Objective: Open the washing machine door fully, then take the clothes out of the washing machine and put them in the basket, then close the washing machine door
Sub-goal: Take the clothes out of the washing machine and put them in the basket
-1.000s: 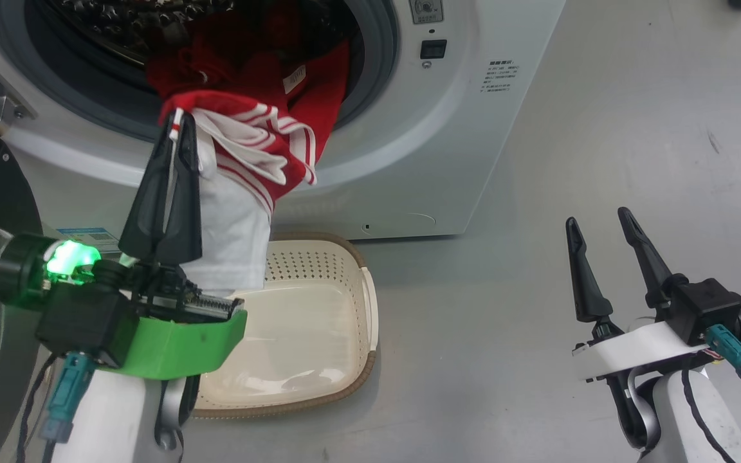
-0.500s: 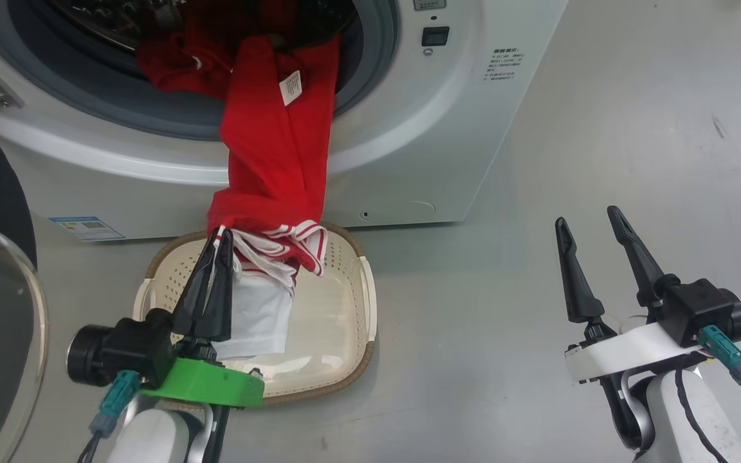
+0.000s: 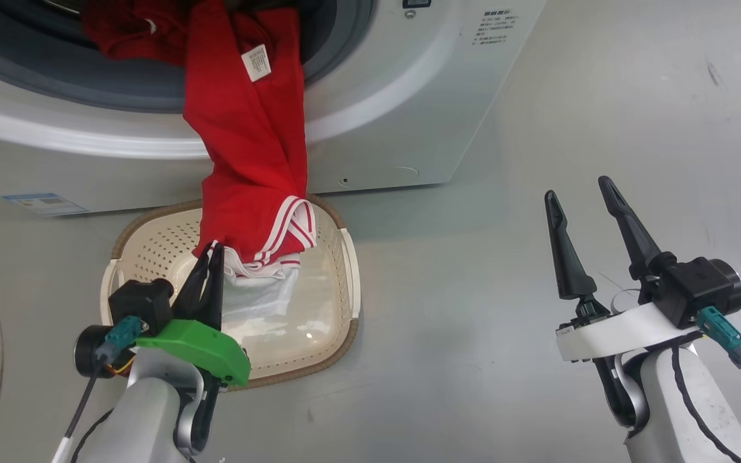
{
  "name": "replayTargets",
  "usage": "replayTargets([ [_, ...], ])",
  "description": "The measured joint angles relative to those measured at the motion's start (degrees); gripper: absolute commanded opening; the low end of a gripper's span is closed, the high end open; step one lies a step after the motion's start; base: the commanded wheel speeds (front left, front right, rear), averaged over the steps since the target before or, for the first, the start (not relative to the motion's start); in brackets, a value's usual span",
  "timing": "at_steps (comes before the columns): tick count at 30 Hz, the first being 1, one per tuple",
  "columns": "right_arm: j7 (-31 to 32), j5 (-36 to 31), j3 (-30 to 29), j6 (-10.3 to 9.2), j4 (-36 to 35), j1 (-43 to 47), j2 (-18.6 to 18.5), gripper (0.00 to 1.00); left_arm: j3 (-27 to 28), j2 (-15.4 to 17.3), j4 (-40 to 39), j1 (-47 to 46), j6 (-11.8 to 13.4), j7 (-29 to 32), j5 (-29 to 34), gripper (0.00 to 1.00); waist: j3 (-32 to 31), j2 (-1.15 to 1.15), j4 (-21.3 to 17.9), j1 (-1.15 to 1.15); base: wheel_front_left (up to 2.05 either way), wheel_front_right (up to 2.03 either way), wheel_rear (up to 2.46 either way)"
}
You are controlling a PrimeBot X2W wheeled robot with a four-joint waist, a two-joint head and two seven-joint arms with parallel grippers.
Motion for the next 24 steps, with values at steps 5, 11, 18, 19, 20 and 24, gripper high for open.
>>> replayTargets([
  [5, 0.0, 0.2, 0.7, 0.16, -0.4, -1.2, 0.0, 1.00, 1.4, -0.3, 6.9, -4.6, -0.1, 2.2, -1.8, 0.00, 2.7, 0.00, -0.9, 0.00, 0.00, 0.00, 0.00],
  [11, 0.0, 1.4, 1.1, 0.46, -0.7, -3.0, 0.0, 1.00, 3.1, -0.4, 13.1, -10.3, -0.1, 3.7, -3.2, 0.00, 6.0, 0.00, -2.3, 0.01, 0.00, 0.00, 0.00],
  [18, 0.0, 2.0, 1.3, 0.46, -0.6, -4.3, 0.0, 1.00, 4.5, -0.4, 19.8, -14.0, -0.4, 3.9, -4.4, 0.50, 8.4, 0.00, -4.8, 0.01, 0.00, 0.00, 0.00],
  [19, 0.0, 2.1, 1.1, 0.46, -0.6, -4.3, 0.0, 1.00, 4.5, -0.4, 20.6, -14.3, -0.4, 3.9, -4.5, 0.79, 8.6, 0.00, -5.2, 0.01, 0.00, 0.00, 0.00],
  [20, 0.0, 2.2, 0.9, 0.46, -0.6, -4.3, 0.0, 1.00, 4.6, -0.5, 21.4, -14.8, -0.4, 3.9, -4.7, 1.00, 8.8, 0.00, -5.4, 0.01, 0.00, 0.00, 0.00],
  [24, 0.0, 2.5, 0.6, 0.46, -0.5, -4.3, 0.0, 1.00, 5.2, -0.5, 23.9, -16.2, -0.9, 3.0, -4.7, 1.00, 9.2, 0.00, -5.9, 0.01, 0.00, 0.00, 0.00],
])
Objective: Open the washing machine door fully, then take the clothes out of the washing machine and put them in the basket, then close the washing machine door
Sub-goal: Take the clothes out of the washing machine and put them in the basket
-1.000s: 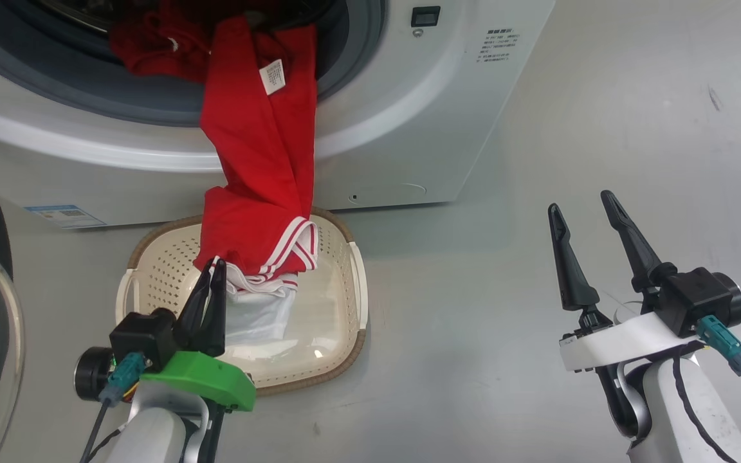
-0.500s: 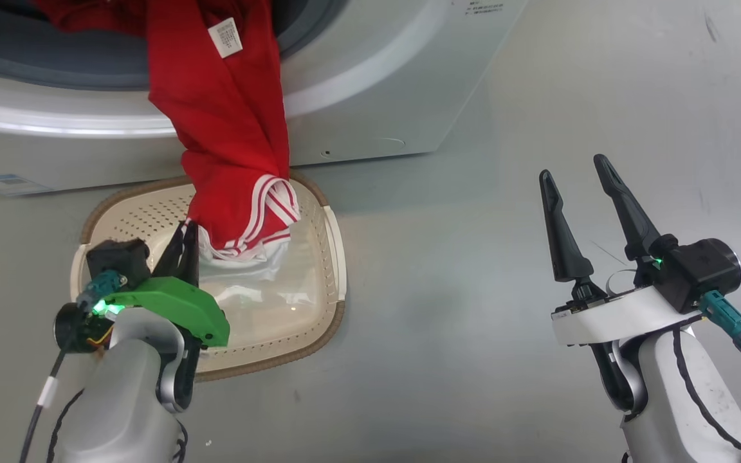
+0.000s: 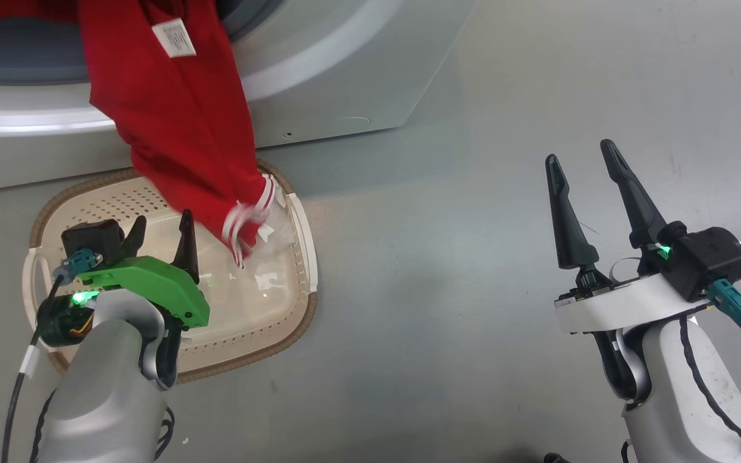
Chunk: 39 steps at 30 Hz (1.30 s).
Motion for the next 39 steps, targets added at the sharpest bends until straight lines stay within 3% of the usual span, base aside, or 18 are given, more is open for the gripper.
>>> replayTargets([
  [10, 0.0, 0.4, -0.1, 0.01, 0.4, 0.0, 0.0, 1.00, -0.1, 0.0, 4.7, -2.0, -1.0, -3.6, 0.2, 1.00, -0.4, 0.00, 0.1, 0.00, 0.00, 0.00, 0.00],
  [21, 0.0, 0.4, -1.0, 0.01, 1.0, 0.0, 0.0, 1.00, -2.0, 0.0, 3.3, -2.6, -1.6, -6.4, 4.2, 1.00, -3.0, 0.00, 1.7, 0.00, 0.00, 0.00, 0.00],
  [25, 0.0, 0.4, -1.3, 0.01, 1.2, 0.0, 0.0, 1.00, -2.1, 0.0, 0.5, -2.7, -1.5, -6.4, 6.0, 1.00, -4.0, 0.00, 2.7, 0.00, 0.00, 0.00, 0.00],
  [32, 0.0, -0.2, -1.8, 0.01, 1.5, 0.2, 0.0, 1.00, 1.6, 0.0, -16.0, -2.3, 0.1, -6.4, 10.2, 1.00, -6.5, 0.00, 4.8, 0.00, 0.00, 0.00, 0.00],
  [39, 0.0, -0.3, -2.1, 0.01, 2.2, 1.0, 0.0, 1.00, 1.8, 0.0, -21.3, 2.9, 1.0, -6.4, 12.2, 1.00, -8.8, 0.00, 6.2, 0.00, 0.00, 0.00, 0.00],
])
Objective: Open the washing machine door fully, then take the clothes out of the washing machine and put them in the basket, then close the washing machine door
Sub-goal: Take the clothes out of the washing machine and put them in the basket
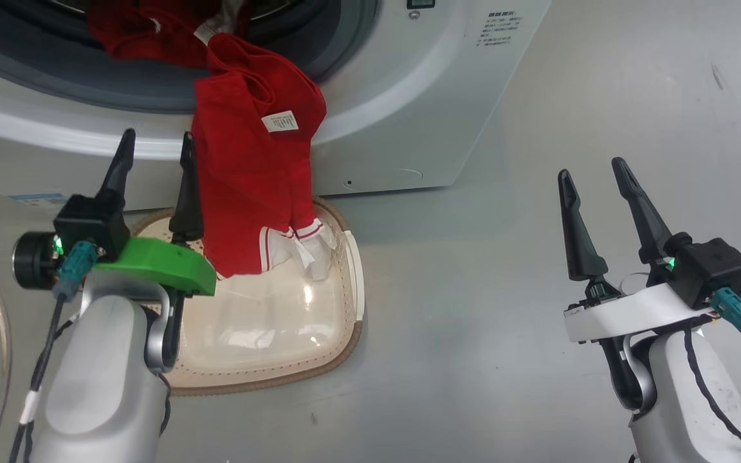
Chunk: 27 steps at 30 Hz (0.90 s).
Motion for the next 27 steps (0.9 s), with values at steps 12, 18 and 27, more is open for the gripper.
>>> replayTargets([
  [12, 0.0, -0.3, 0.5, 0.00, 1.8, 3.6, 0.0, 1.00, -1.7, -0.1, -6.0, 11.4, 1.6, 0.0, 2.5, 1.00, -5.2, 0.00, 1.2, 0.00, 0.00, 0.00, 0.00],
  [18, 0.0, -0.3, 0.6, 0.00, 2.6, 6.1, 0.0, 1.00, -2.8, -0.1, -7.3, 16.6, 1.9, 0.0, 2.5, 1.00, -8.1, 0.00, 1.5, 0.00, 0.00, 0.00, 0.00],
  [27, 0.0, 0.3, 1.2, -0.03, 3.2, 8.4, 0.1, 1.00, -3.2, 0.0, -8.8, 22.3, 2.5, 0.0, 2.7, 1.00, -12.0, 0.00, 1.3, 0.00, 0.00, 0.00, 0.00],
])
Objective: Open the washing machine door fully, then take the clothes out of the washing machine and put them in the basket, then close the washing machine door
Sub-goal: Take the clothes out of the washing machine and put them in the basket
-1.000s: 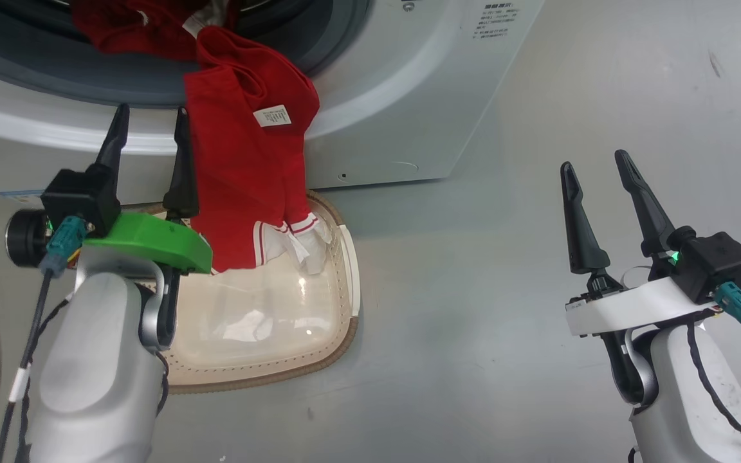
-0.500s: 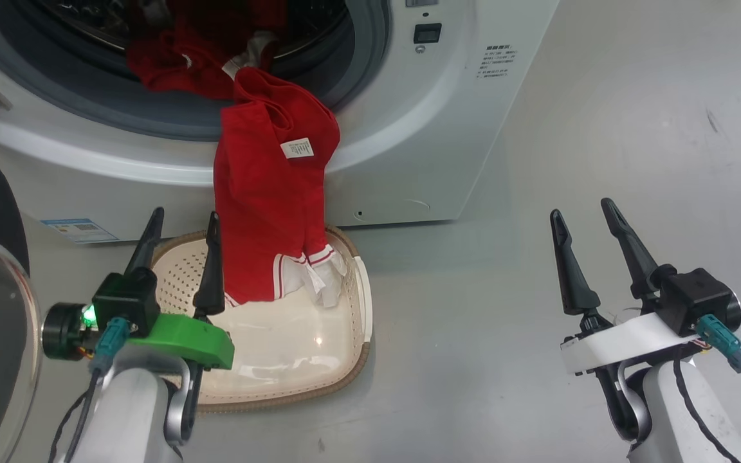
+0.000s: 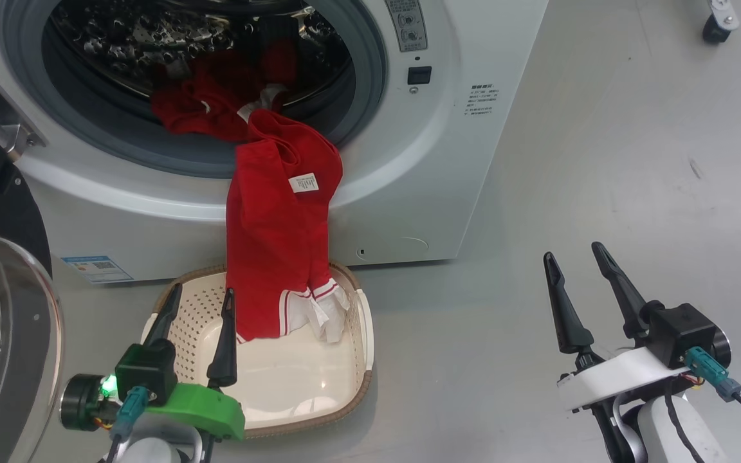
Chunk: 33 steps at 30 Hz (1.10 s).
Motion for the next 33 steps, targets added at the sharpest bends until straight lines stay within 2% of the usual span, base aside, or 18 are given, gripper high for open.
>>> replayTargets([
  [10, 0.0, 0.5, 0.8, -0.13, -0.2, 1.5, 0.0, 1.00, -0.4, 0.0, -2.6, 2.5, 0.5, 0.0, 0.0, 1.00, -1.6, 0.00, -0.1, 0.00, 0.00, 0.00, 0.00],
  [33, 0.0, 0.5, 1.7, -0.60, -1.7, 1.5, 0.0, 1.00, -0.6, 0.0, -5.9, 3.7, 1.2, 0.0, 1.2, 1.00, 0.4, 0.00, -0.4, 0.00, 0.00, 0.00, 0.00],
])
